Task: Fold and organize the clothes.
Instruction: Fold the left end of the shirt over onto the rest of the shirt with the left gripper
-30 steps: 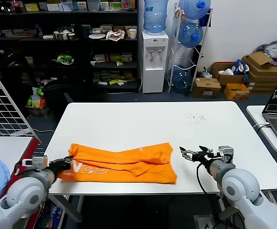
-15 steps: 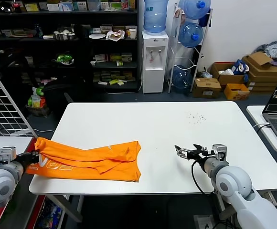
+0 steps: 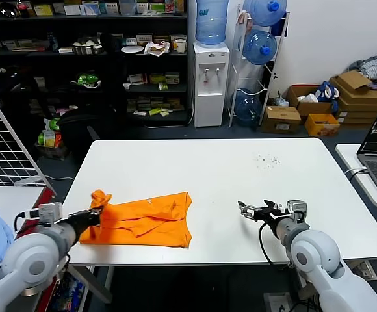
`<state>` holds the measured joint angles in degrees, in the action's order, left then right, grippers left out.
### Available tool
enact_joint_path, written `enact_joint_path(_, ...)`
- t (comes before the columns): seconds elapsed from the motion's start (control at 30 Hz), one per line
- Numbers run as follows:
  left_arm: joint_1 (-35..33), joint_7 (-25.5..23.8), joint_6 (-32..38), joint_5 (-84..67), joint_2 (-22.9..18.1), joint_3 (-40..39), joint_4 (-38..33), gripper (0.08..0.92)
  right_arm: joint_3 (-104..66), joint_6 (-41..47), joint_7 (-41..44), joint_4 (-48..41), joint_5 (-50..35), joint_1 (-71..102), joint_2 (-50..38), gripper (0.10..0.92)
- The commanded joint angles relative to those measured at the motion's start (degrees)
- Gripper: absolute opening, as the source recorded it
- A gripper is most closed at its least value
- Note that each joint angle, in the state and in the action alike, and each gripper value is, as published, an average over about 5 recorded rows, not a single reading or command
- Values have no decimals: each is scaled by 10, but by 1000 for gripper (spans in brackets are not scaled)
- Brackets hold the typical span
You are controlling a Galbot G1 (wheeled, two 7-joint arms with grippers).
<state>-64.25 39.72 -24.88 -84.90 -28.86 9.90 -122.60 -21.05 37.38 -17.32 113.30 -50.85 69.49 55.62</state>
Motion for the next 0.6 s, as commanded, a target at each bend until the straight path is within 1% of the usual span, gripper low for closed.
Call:
enact_joint_path(0.03,215,76,-1,-56,-111,-232,4,104,-5,2,-10,3,6,10,9,921)
enact_joint_path(0.13,234,87,-1,-55,-135,-259,13,104,-5,2,-12,4,6,10,11,921)
enact_joint_path(0.27,244,96,-1,-52,-159,-275,25,104,-4,2,-12,3,5,9,12,921)
enact_joint_path(0.6,266,105,1,-50,-190,-291,44,104,-1,1,-11,-4,4,4,13,921)
